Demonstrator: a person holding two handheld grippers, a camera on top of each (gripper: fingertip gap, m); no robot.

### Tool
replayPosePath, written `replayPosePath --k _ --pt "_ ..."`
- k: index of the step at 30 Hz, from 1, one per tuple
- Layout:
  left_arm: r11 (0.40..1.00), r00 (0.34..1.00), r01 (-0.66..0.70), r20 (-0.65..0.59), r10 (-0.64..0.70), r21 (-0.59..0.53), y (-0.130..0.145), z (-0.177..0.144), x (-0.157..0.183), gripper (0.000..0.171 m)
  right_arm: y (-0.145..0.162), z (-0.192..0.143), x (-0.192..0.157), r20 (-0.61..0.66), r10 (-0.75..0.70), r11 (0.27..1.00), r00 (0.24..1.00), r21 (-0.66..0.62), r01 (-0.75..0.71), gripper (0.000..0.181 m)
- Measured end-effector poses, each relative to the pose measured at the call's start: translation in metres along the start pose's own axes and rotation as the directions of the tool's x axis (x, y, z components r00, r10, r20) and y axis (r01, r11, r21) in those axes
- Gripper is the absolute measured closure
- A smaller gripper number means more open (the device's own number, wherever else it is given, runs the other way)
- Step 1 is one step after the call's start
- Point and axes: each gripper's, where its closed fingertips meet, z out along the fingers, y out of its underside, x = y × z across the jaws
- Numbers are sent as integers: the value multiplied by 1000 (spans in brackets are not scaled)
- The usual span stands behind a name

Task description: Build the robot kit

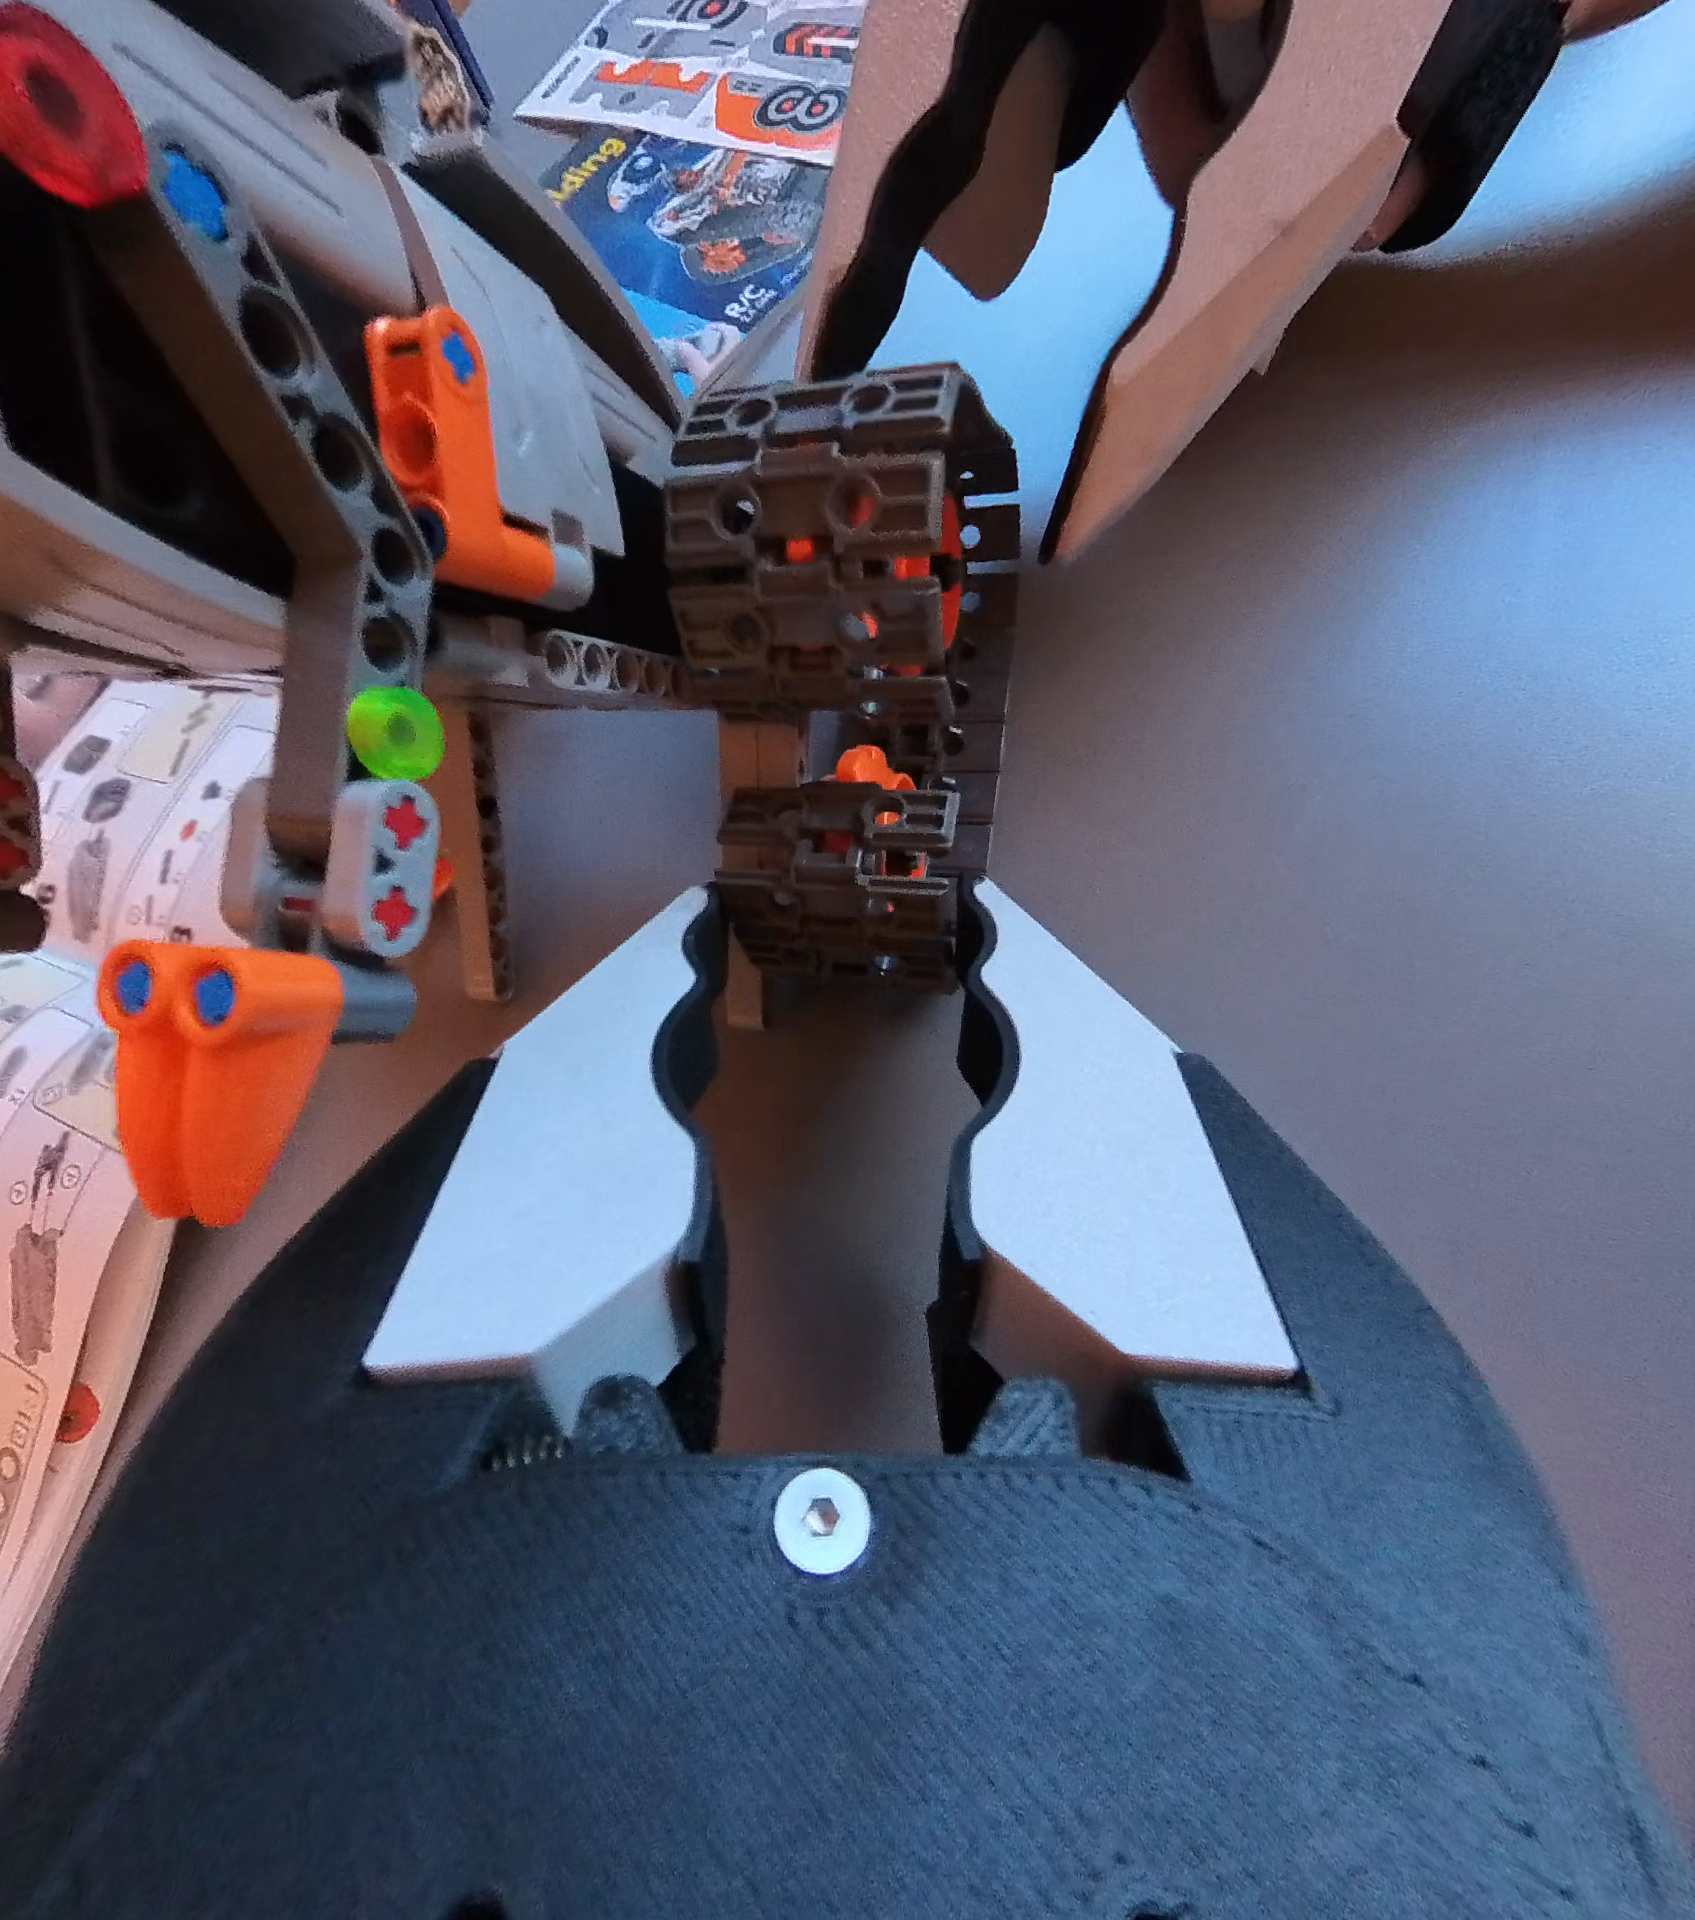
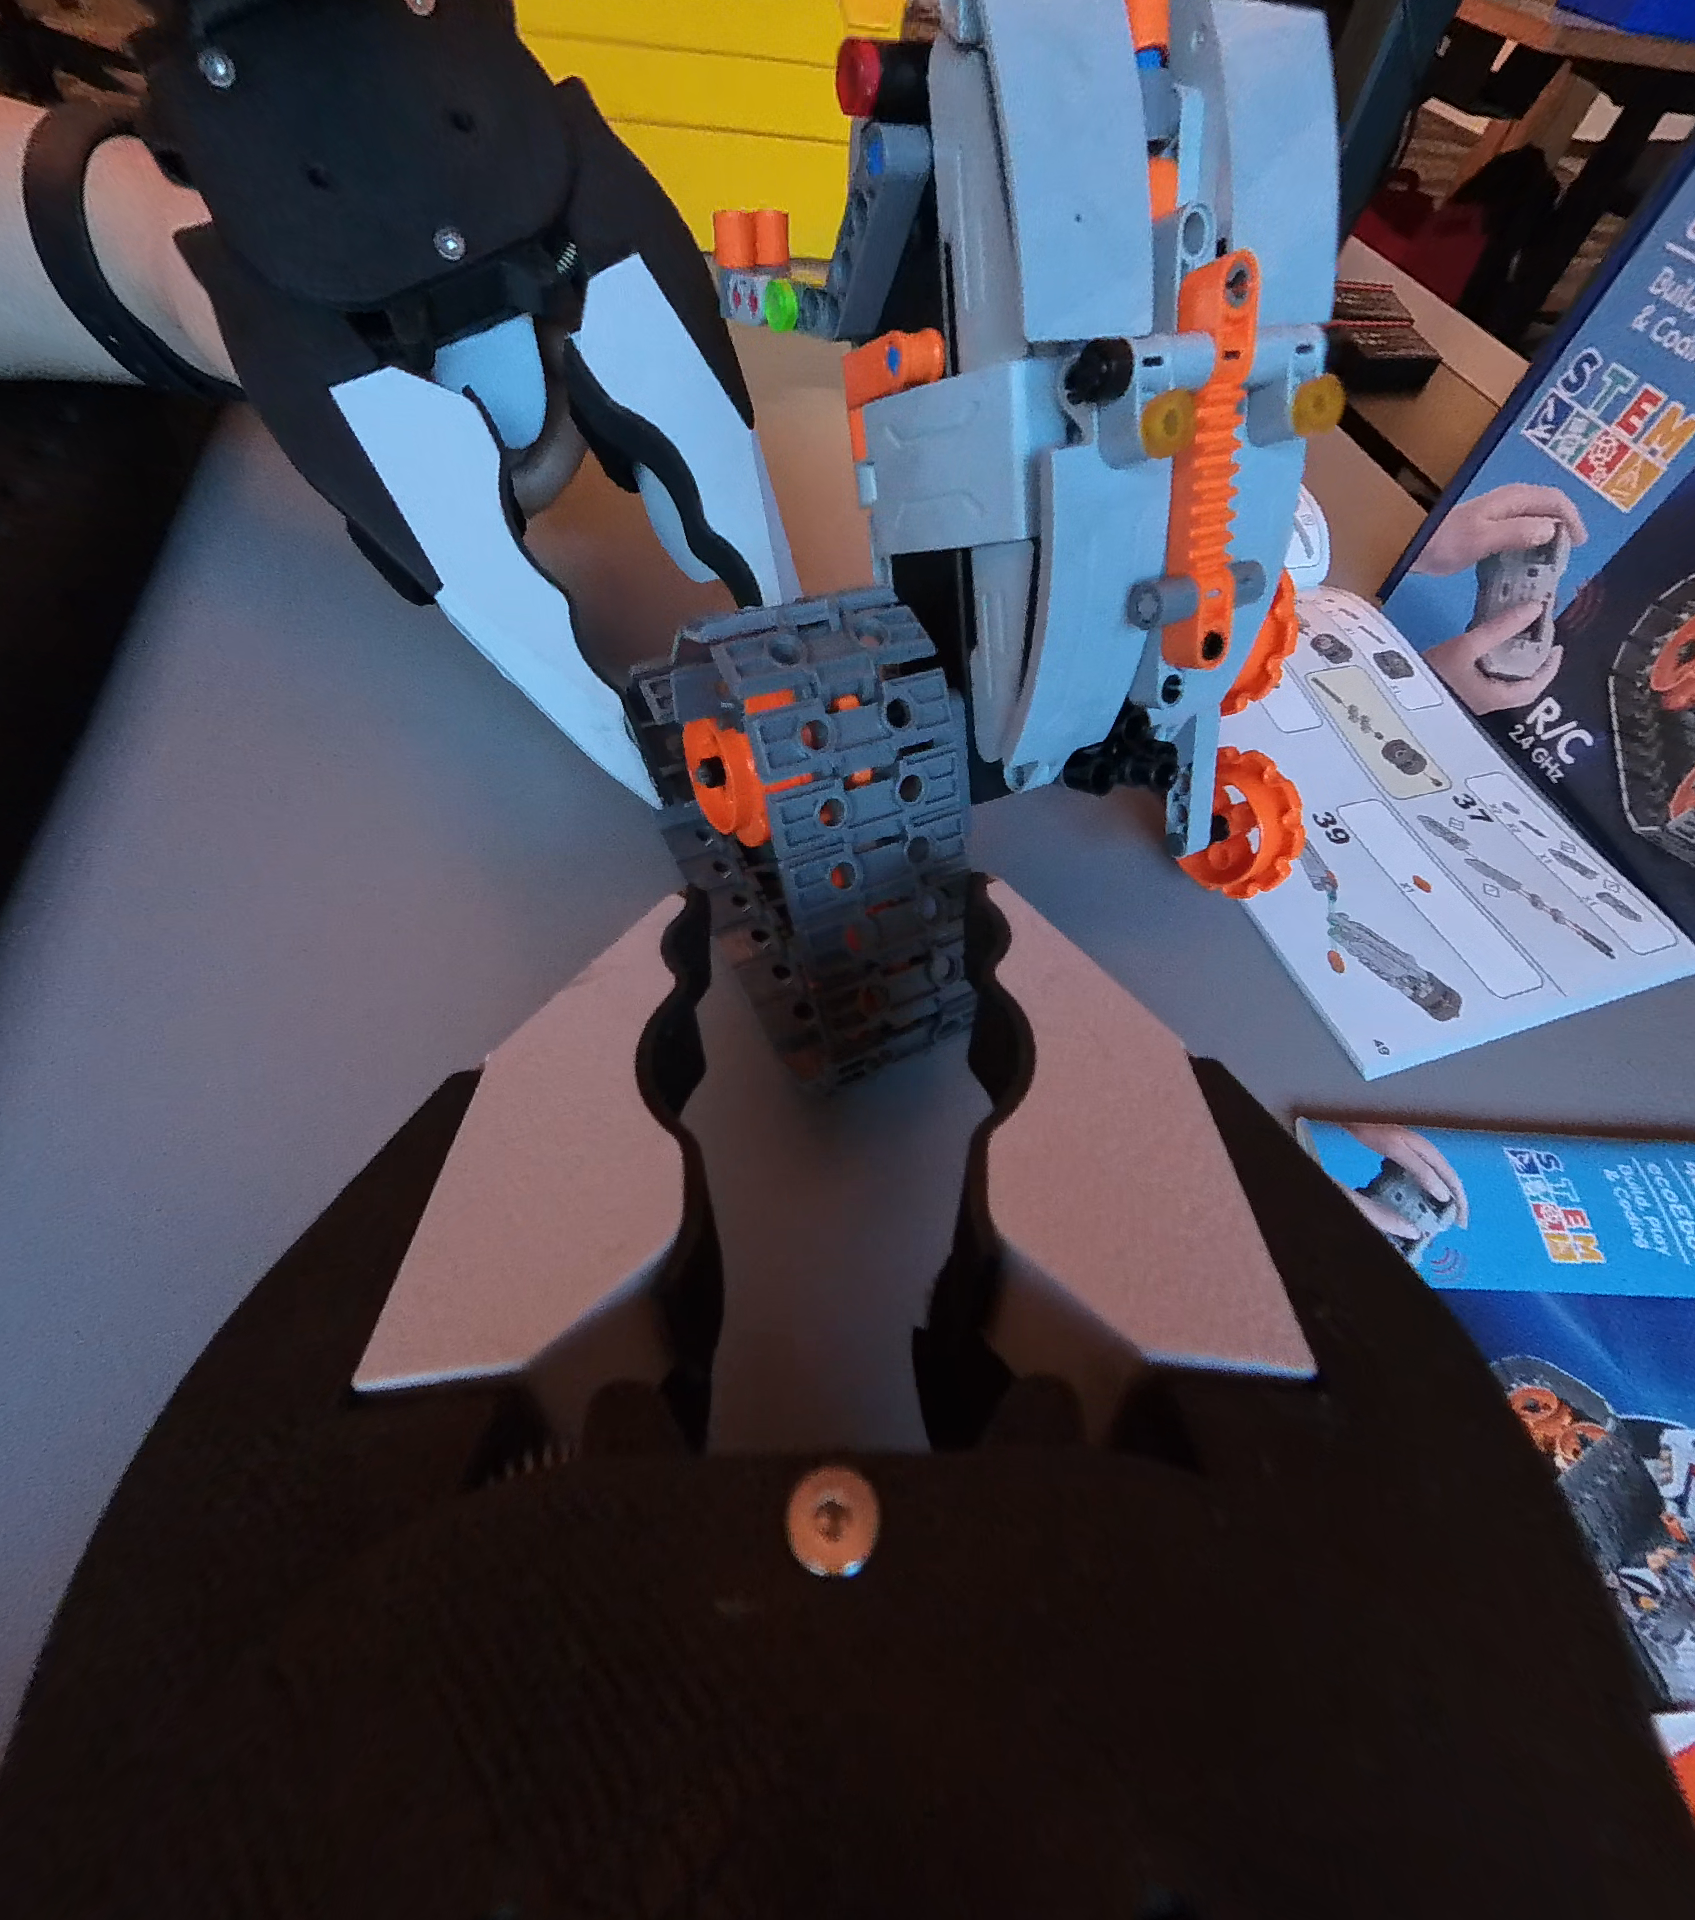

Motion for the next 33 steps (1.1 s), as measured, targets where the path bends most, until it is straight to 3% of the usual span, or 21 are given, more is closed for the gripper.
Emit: replayPosePath --k 9,16,28,33 --pt "1000 999 22 -49 -22 -11 -8 -1 0 131 -1 2 0 -54 7 999 999 -34 -9 131" --pt "995 995 38 -91 -46 -88 -6 3 1 130 -2 3 2 -87 40 999 995 -33 -43 132" --pt "990 1000 -18 22 21 -143 -7 9 -4 131 -2 5 5 -156 42 997 987 -57 -51 131" --pt "989 1000 6 2 -6 -146 -9 9 -3 131 -1 4 6 -170 40 997 985 -63 -51 131"
